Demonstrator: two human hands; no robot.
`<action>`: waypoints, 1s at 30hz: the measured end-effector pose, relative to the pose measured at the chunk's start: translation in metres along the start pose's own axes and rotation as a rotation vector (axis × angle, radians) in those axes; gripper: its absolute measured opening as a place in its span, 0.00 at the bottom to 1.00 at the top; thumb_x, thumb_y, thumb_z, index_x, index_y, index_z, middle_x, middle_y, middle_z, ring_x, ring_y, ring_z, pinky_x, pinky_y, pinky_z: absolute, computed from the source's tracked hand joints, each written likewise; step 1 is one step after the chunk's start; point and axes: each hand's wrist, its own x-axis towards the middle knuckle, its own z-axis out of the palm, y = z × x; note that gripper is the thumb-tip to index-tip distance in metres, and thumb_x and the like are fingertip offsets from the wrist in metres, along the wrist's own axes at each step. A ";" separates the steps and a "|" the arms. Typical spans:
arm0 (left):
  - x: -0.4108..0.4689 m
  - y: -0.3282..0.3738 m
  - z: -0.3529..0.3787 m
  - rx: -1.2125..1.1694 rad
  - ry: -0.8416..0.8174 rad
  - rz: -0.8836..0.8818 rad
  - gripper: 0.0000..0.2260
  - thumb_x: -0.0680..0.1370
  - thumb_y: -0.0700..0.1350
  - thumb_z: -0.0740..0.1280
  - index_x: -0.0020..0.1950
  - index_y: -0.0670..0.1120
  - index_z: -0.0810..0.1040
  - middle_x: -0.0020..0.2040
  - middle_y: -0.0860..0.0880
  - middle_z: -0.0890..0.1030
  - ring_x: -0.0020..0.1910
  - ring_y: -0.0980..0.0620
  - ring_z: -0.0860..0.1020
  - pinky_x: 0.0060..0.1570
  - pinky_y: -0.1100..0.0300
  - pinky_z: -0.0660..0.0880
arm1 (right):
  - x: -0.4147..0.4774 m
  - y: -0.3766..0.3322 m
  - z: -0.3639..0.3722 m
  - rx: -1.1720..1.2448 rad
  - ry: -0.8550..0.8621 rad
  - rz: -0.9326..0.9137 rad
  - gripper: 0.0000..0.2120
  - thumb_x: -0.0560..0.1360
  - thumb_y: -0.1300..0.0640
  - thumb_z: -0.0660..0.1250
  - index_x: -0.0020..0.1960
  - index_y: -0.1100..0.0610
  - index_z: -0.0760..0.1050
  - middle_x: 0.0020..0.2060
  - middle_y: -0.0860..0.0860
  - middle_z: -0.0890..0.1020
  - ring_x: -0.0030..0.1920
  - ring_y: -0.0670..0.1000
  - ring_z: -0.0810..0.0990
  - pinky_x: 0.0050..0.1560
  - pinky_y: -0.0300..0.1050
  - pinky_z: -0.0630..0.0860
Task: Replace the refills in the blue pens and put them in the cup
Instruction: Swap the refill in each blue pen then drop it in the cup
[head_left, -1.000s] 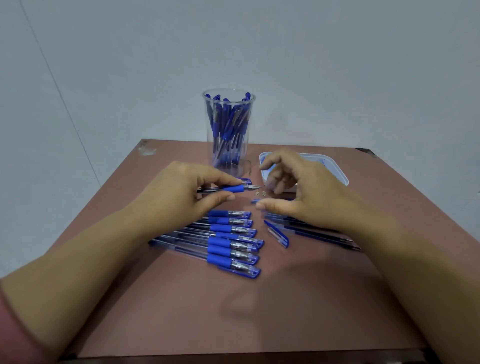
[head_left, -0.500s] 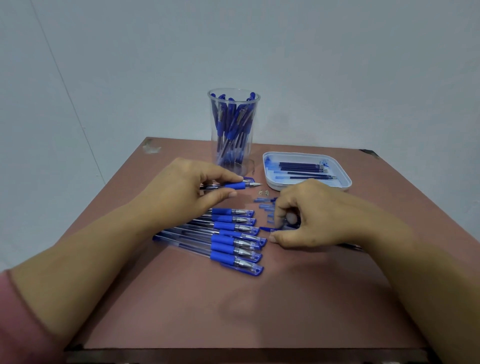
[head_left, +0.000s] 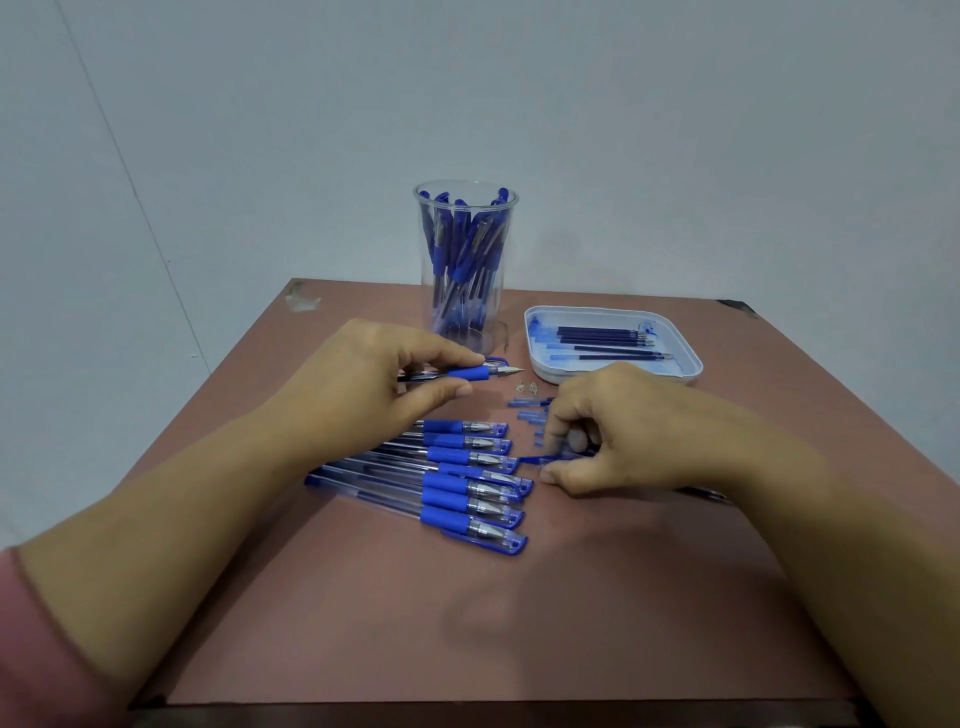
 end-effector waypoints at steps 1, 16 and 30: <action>0.000 0.000 0.000 0.001 0.000 0.000 0.13 0.73 0.50 0.72 0.57 0.55 0.83 0.36 0.71 0.75 0.37 0.70 0.76 0.38 0.77 0.68 | 0.001 0.000 0.000 0.010 0.014 -0.001 0.08 0.67 0.46 0.75 0.40 0.47 0.78 0.36 0.43 0.79 0.37 0.43 0.78 0.37 0.39 0.76; 0.000 -0.001 0.000 -0.005 -0.024 -0.019 0.12 0.73 0.49 0.73 0.56 0.56 0.83 0.34 0.73 0.76 0.37 0.69 0.77 0.38 0.76 0.69 | 0.007 0.017 -0.006 0.119 0.399 -0.048 0.09 0.70 0.51 0.75 0.42 0.43 0.74 0.28 0.44 0.73 0.32 0.44 0.72 0.33 0.32 0.70; -0.002 0.009 0.005 -0.095 -0.017 -0.043 0.12 0.70 0.50 0.75 0.53 0.54 0.85 0.37 0.66 0.80 0.35 0.70 0.77 0.37 0.77 0.69 | 0.016 0.002 0.014 0.224 0.415 -0.196 0.07 0.73 0.54 0.73 0.50 0.50 0.80 0.40 0.47 0.81 0.40 0.50 0.78 0.43 0.44 0.75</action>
